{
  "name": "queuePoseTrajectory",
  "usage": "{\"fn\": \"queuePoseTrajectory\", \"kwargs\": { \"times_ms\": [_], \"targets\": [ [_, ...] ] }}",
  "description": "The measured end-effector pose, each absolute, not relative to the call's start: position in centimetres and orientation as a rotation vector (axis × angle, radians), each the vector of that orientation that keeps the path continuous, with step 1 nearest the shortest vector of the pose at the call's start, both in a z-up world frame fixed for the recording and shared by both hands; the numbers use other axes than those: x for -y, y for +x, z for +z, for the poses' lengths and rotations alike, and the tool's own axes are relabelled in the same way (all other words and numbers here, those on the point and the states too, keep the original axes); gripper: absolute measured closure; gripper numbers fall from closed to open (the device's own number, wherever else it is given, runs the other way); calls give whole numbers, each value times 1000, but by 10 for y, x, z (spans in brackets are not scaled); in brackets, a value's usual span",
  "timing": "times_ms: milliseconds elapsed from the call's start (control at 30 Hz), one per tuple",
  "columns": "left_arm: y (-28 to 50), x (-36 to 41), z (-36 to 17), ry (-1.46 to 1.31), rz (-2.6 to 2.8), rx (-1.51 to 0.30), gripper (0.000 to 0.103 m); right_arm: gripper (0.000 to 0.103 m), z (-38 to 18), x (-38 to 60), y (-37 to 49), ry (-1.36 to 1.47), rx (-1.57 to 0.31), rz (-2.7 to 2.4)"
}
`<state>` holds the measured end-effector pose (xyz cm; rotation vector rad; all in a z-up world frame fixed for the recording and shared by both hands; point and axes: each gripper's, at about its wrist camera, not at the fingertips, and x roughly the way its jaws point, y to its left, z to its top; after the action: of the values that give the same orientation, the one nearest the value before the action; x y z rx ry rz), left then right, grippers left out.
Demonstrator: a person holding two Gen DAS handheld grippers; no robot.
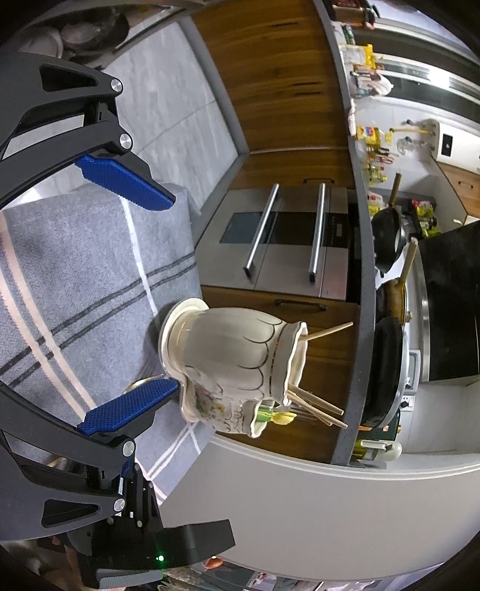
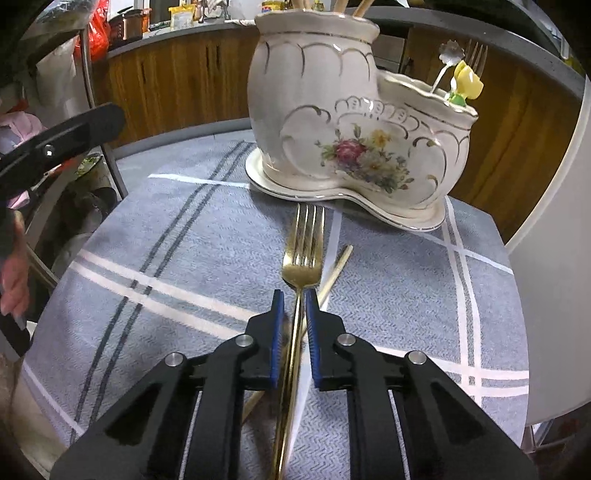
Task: Organize utensils
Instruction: 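Move both open tools back down over the gold fork on the cloth, then grasp the wooden chopstick with the left tool while the right tool grasps the gold fork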
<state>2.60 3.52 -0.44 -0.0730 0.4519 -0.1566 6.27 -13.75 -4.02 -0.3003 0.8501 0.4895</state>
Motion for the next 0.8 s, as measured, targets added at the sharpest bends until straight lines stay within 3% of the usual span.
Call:
{"fn": "queuePoseTrajectory", "kwargs": {
  "times_ms": [133, 200, 500, 800],
  "targets": [
    [27, -36, -4, -78, -161, -454, 11, 91, -41, 132, 64, -339, -843, 482],
    [27, -34, -4, -73, -161, -455, 11, 97, -42, 131, 64, -358, -833, 471],
    [26, -26, -5, -54, -160, -491, 11, 98, -26, 156, 45, -246, -747, 501],
    [35, 49, -26, -1, -285, -757, 13, 98, -24, 209, 37, -165, -739, 486]
  ]
}}
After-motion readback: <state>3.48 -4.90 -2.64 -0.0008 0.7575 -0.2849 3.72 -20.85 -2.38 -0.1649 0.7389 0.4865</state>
